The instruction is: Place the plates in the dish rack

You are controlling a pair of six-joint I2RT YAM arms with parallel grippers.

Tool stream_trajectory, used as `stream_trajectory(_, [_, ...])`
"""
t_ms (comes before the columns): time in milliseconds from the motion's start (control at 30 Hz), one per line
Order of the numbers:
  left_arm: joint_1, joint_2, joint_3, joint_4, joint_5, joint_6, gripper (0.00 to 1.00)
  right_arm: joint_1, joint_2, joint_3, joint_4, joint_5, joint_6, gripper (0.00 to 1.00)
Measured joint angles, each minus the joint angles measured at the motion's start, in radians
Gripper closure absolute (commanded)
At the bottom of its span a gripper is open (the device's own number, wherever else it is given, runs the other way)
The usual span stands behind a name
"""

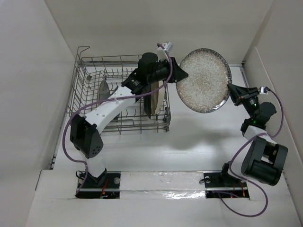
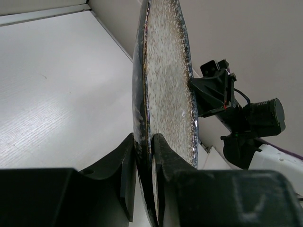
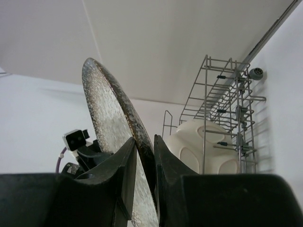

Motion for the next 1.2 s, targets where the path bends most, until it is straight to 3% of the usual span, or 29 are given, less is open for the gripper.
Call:
stream_trajectory(100, [0.016,-0.029,-0.034,0.014,0.001,-0.002,1.00,0.029,0.000,0.023,-0.035,0.006,-0.024,0.88])
stream_trajectory(133, [0.022,-0.041,-0.047,0.020,0.003,-0.006,1.00,0.044,0.000,0.035,-0.053,0.005,-0.040,0.75])
stream_trajectory(233, [0.045,-0.084,-0.101,0.044,0.022,-0.018,1.00,0.074,0.000,0.058,-0.071,-0.004,-0.052,0.52])
stream_trajectory(333, [0.068,-0.125,-0.142,0.043,0.037,-0.006,1.00,0.102,-0.006,0.073,-0.086,-0.026,-0.058,0.40])
stream_trajectory(600, [0.186,-0.245,-0.206,0.014,0.109,-0.037,1.00,0.174,-0.048,0.125,-0.079,-0.041,-0.074,0.30])
stream_trajectory(733, [0.287,-0.325,-0.206,-0.015,0.118,-0.048,1.00,0.186,-0.053,0.142,-0.059,-0.041,-0.078,0.20])
stream_trajectory(1033, [0.555,-0.556,-0.138,-0.232,0.092,0.011,1.00,0.186,-0.068,0.132,-0.123,-0.038,-0.182,0.19])
stream_trajectory(1200, [0.595,-0.623,-0.014,-0.397,-0.068,0.117,1.00,0.185,-0.084,0.113,-0.156,-0.037,-0.232,0.19])
